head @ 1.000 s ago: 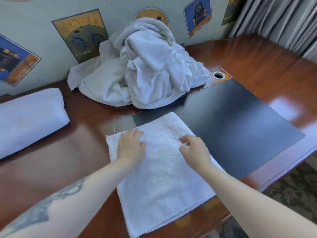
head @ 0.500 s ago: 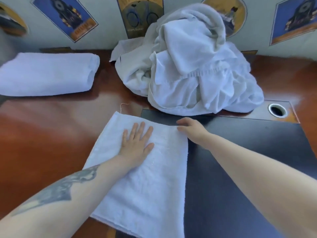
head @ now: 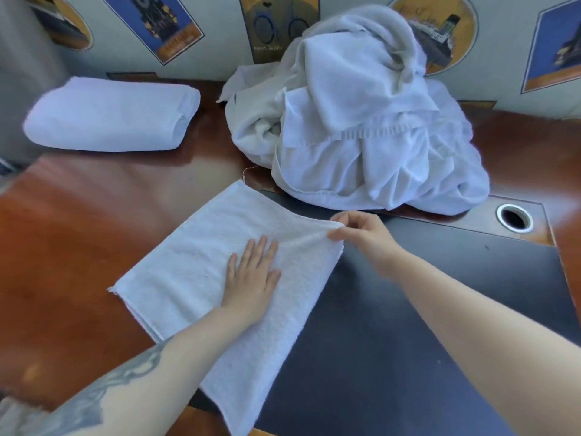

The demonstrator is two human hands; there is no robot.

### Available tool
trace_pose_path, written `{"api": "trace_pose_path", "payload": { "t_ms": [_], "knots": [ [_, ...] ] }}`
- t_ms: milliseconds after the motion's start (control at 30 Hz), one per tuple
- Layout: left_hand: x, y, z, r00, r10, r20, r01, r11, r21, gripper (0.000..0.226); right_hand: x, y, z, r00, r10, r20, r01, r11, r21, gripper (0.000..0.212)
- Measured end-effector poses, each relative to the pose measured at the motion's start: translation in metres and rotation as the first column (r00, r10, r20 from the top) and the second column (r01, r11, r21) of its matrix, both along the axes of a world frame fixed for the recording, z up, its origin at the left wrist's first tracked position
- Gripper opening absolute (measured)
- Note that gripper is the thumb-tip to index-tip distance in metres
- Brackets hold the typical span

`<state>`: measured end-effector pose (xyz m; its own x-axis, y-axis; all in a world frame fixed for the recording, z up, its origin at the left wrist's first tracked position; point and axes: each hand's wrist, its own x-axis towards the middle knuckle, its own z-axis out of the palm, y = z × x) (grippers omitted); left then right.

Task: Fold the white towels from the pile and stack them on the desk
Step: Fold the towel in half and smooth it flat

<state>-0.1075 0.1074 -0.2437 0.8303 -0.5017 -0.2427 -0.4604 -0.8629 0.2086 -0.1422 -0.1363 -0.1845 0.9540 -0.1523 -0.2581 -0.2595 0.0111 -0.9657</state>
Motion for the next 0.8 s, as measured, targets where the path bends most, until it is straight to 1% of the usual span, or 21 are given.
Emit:
{"api": "trace_pose_path", "payload": {
  "t_ms": [67,100,133,167,200,233,267,300,333,367,400,433,467,533,567,633,667,700,733,767,800],
  "knots": [
    [-0.003,0.005,-0.006,1.0,0.023,0.014,-0.023,1.0,0.016,0.056,0.003,-0.004,0.001,0.995,0.083,-0.046,-0.08,0.995,0.062,0.024],
    [-0.003,0.006,-0.007,1.0,0.022,0.022,-0.022,1.0,0.013,0.056,0.004,-0.005,-0.002,0.988,0.119,-0.1,-0.116,0.993,0.037,0.022],
    [-0.002,0.006,-0.008,0.999,0.019,0.031,-0.02,1.0,0.01,0.056,0.003,-0.007,-0.005,0.972,0.155,-0.174,-0.166,0.985,-0.049,0.021],
    [-0.002,0.006,-0.009,0.999,0.019,0.04,-0.019,1.0,0.013,0.056,0.001,-0.01,-0.008,0.944,0.196,-0.266,-0.249,0.951,-0.182,0.021],
    [-0.003,0.006,-0.011,0.999,0.021,0.047,-0.022,1.0,0.017,0.056,-0.001,-0.016,-0.011,0.902,0.235,-0.361,-0.357,0.877,-0.322,0.023],
    [-0.003,0.005,-0.011,0.998,0.022,0.051,-0.023,1.0,0.021,0.055,-0.003,-0.022,-0.012,0.851,0.27,-0.451,-0.471,0.773,-0.425,0.03],
    [-0.004,0.006,-0.011,0.998,0.021,0.058,-0.023,0.999,0.025,0.055,-0.006,-0.029,-0.01,0.801,0.293,-0.523,-0.556,0.688,-0.467,0.04],
    [-0.004,0.006,-0.011,0.998,0.018,0.064,-0.02,0.999,0.027,0.054,-0.008,-0.034,-0.005,0.765,0.304,-0.568,-0.603,0.648,-0.465,0.051],
    [-0.004,0.006,-0.011,0.998,0.015,0.064,-0.017,1.0,0.025,0.054,-0.009,-0.04,0.0,0.745,0.307,-0.592,-0.622,0.642,-0.449,0.061],
    [-0.004,0.006,-0.011,0.998,0.012,0.063,-0.013,1.0,0.02,0.054,-0.01,-0.045,0.004,0.735,0.311,-0.602,-0.628,0.646,-0.433,0.064],
    [-0.004,0.006,-0.011,0.998,0.009,0.064,-0.01,1.0,0.015,0.054,-0.011,-0.048,0.007,0.733,0.319,-0.6,-0.627,0.659,-0.416,0.06],
    [-0.004,0.006,-0.011,0.998,0.009,0.067,-0.009,1.0,0.008,0.053,-0.012,-0.051,0.009,0.739,0.334,-0.586,-0.616,0.688,-0.384,0.051],
    [-0.004,0.006,-0.011,0.998,0.011,0.068,-0.011,1.0,0.002,0.053,-0.015,-0.054,0.008,0.757,0.345,-0.555,-0.584,0.739,-0.336,0.043],
    [-0.004,0.005,-0.011,0.998,0.016,0.064,-0.016,1.0,0.001,0.053,-0.023,-0.058,0.003,0.814,0.307,-0.493,-0.473,0.843,-0.257,0.041],
    [-0.004,0.005,-0.011,0.998,0.015,0.066,-0.015,1.0,0.005,0.054,-0.028,-0.058,-0.001,0.839,0.264,-0.476,-0.429,0.859,-0.279,0.045],
    [-0.006,0.004,-0.01,0.997,0.011,0.072,-0.013,1.0,0.019,0.054,-0.035,-0.057,-0.007,0.869,0.182,-0.46,-0.396,0.813,-0.427,0.053],
    [-0.007,0.003,-0.009,0.997,0.014,0.074,-0.016,0.999,0.027,0.054,-0.037,-0.055,-0.011,0.878,0.149,-0.456,-0.398,0.756,-0.52,0.051],
    [-0.007,0.001,-0.009,0.997,0.023,0.07,-0.025,0.999,0.031,0.055,-0.038,-0.052,-0.012,0.895,0.108,-0.433,-0.383,0.685,-0.62,0.042],
    [-0.008,-0.001,-0.007,0.998,0.037,0.059,-0.038,0.999,0.021,0.056,-0.038,-0.047,-0.011,0.923,0.044,-0.383,-0.325,0.624,-0.711,0.026],
    [-0.008,-0.004,-0.005,0.997,0.053,0.051,-0.052,0.999,-0.011,0.057,-0.04,-0.04,-0.007,0.953,-0.046,-0.298,-0.215,0.589,-0.779,0.017],
    [-0.005,-0.008,-0.001,0.997,0.058,0.054,-0.054,0.996,-0.066,0.057,-0.042,-0.029,-0.005,0.971,-0.148,-0.187,-0.07,0.57,-0.819,0.023]
  ]
}}
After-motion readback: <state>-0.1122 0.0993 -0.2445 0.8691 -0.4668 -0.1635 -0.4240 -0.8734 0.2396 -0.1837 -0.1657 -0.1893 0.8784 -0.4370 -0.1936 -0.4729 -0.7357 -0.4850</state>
